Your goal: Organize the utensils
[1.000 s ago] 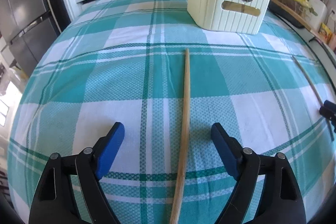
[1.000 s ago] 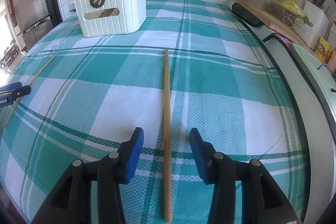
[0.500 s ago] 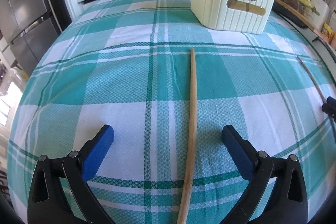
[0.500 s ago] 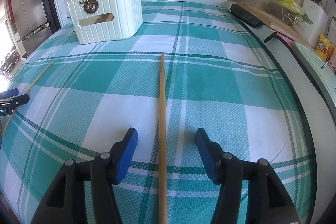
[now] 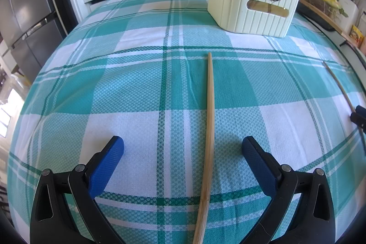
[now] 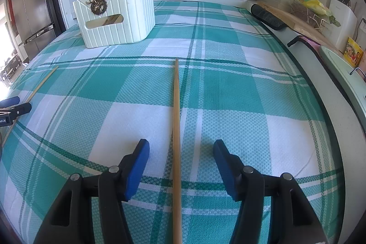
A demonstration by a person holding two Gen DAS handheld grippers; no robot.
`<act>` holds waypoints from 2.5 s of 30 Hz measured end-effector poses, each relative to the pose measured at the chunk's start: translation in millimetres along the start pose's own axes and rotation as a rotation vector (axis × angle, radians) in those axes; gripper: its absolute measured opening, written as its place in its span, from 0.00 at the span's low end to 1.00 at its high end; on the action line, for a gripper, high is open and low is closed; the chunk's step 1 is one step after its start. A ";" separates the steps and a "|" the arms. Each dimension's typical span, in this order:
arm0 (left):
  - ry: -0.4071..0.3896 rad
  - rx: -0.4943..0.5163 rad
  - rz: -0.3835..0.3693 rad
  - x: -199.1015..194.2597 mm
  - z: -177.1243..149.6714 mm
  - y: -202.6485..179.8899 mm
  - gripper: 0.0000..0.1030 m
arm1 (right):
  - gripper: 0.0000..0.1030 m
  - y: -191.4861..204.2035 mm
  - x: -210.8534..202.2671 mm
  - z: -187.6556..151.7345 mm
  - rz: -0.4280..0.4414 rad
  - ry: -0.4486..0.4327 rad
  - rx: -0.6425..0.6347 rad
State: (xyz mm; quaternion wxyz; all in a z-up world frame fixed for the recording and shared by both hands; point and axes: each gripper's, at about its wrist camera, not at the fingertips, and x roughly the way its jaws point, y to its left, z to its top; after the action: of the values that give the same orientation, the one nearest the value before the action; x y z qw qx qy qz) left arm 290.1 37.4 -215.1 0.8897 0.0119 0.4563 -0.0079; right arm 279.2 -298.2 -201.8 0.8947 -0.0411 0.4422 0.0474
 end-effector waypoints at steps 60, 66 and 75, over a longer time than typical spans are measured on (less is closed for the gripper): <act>-0.377 0.050 -0.399 -199.9 173.7 5.9 0.04 | 0.06 18.4 -159.9 175.9 0.203 -0.336 -0.061; -0.518 0.037 -0.358 -227.4 245.5 -2.9 0.04 | 0.06 23.7 -170.1 247.4 0.182 -0.412 -0.090; -0.481 0.048 -0.261 -155.5 298.3 -34.7 0.04 | 0.06 48.5 -155.5 309.1 0.216 -0.577 -0.073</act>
State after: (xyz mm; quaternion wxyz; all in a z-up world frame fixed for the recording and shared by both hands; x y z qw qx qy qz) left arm 440.6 -5.2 84.7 0.9635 -0.0280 0.2292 -0.1359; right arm 422.7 -222.0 107.5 0.9711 -0.0110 0.1697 0.1678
